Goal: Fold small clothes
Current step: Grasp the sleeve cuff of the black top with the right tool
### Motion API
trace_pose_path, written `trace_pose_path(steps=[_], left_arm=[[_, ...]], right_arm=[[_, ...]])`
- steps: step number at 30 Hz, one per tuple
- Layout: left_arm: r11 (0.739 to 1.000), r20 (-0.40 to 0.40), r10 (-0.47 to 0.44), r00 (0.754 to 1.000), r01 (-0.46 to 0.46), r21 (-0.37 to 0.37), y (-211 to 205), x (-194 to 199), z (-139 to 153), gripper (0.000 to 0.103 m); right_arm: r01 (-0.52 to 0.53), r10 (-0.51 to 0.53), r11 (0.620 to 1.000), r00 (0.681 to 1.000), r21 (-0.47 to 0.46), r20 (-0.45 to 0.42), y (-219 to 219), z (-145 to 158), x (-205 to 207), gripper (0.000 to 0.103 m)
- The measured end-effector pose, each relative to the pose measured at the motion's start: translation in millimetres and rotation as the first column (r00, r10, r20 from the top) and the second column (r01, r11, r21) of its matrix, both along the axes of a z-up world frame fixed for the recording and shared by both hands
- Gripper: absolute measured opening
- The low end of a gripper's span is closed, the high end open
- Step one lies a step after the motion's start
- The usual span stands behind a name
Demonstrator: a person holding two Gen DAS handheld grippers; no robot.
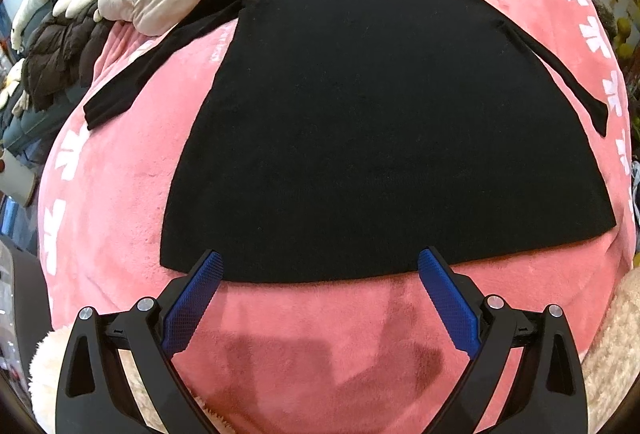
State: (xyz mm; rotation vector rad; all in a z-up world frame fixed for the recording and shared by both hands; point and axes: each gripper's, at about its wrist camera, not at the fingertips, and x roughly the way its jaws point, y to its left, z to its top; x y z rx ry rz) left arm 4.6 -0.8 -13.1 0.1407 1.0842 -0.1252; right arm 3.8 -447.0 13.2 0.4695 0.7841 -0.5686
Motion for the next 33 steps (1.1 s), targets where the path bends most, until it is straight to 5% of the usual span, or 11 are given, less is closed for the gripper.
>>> trace_pose_path(steps=[4, 7, 20, 25, 27, 33], left_arm=[[1.000, -0.010, -0.014, 1.000, 0.014, -0.006, -7, 3, 2, 0.096], [0.999, -0.007, -0.028, 1.000, 0.028, 0.018, -16, 4, 3, 0.096], [0.999, -0.056, -0.033, 0.998, 0.035, 0.030, -37, 22, -1, 0.096], [0.998, -0.062, -0.049, 0.997, 0.051, 0.036, -44, 28, -5, 0.096], [0.997, -0.055, -0.059, 0.997, 0.061, 0.036, -47, 30, -5, 0.096], [0.998, -0.046, -0.063, 0.997, 0.063, -0.003, -45, 34, -1, 0.096]], right_arm=[[0.075, -0.076, 0.995, 0.997, 0.063, 0.014, -78, -23, 19, 0.095], [0.055, -0.053, 0.997, 0.998, 0.062, -0.029, -109, -41, 45, 0.077], [0.099, -0.088, 0.990, 0.990, 0.103, -0.110, -187, -109, 110, 0.077], [0.042, -0.030, 0.994, 0.993, 0.100, -0.116, -185, -117, 117, 0.038], [0.046, -0.035, 0.993, 0.995, 0.113, -0.092, -185, -113, 112, 0.012], [-0.010, 0.004, 0.994, 0.999, 0.111, 0.053, -170, -62, 95, 0.007]])
